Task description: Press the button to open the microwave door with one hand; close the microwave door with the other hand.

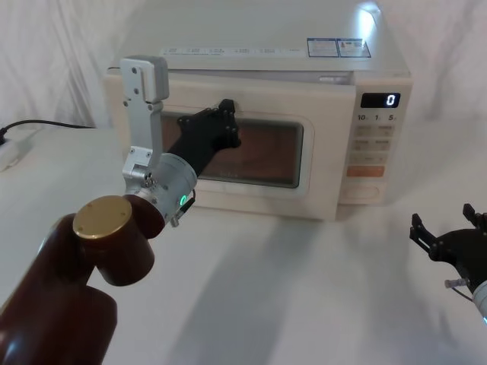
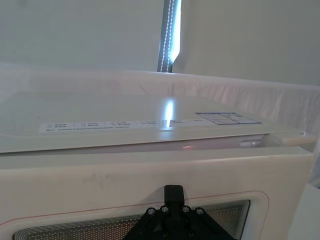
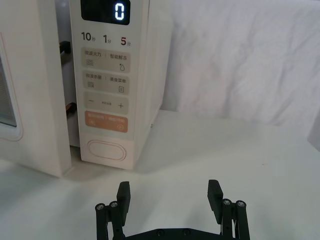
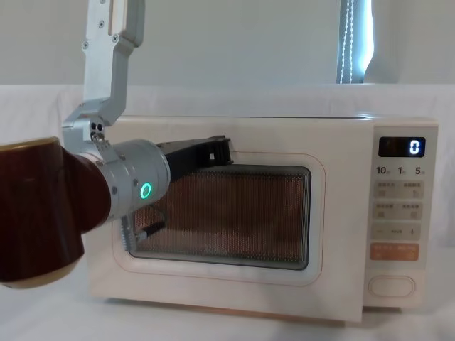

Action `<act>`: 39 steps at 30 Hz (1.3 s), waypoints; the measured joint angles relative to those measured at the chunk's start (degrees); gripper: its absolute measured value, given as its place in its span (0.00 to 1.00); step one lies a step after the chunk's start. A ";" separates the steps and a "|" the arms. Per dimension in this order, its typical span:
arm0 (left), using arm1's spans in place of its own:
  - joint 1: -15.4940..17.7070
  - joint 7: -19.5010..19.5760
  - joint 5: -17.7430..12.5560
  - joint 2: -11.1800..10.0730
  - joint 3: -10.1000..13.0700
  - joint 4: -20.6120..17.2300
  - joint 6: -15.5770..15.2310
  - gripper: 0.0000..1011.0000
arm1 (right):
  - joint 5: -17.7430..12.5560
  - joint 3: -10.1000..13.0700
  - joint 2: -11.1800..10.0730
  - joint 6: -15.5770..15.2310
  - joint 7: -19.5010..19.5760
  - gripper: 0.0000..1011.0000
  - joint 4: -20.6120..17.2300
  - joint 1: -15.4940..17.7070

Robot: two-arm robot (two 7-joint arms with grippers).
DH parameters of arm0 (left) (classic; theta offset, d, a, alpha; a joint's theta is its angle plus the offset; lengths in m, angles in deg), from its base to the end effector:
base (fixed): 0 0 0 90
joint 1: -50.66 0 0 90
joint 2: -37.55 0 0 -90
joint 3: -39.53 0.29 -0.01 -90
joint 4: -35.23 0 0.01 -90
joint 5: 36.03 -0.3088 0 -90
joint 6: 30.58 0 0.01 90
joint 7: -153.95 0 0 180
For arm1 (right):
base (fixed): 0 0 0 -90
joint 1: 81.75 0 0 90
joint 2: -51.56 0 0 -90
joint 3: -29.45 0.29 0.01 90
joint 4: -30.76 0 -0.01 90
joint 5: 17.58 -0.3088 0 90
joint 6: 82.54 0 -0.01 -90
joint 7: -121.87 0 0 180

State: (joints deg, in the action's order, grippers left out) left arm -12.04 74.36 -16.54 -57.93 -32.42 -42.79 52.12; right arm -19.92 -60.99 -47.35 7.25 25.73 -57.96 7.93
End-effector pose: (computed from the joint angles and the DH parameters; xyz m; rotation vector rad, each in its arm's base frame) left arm 0.4417 -0.0639 -0.1939 -0.1474 0.0207 1.0753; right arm 0.3302 -0.0451 -0.3020 -0.1089 -0.0668 -1.4569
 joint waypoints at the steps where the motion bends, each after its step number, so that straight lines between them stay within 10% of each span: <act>1: 0.09 0.06 -0.03 0.07 -0.01 0.15 0.02 0.00 | 0.00 0.00 0.00 0.00 0.00 0.99 0.00 0.00; 39: 3.82 0.76 -2.25 3.11 -0.24 5.78 1.07 0.00 | 0.00 0.00 0.00 0.00 0.00 0.99 0.00 0.00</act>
State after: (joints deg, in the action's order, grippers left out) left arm -8.21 75.12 -18.79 -54.82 -32.66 -37.01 53.20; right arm -19.92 -60.99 -47.35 7.25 25.73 -57.96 7.93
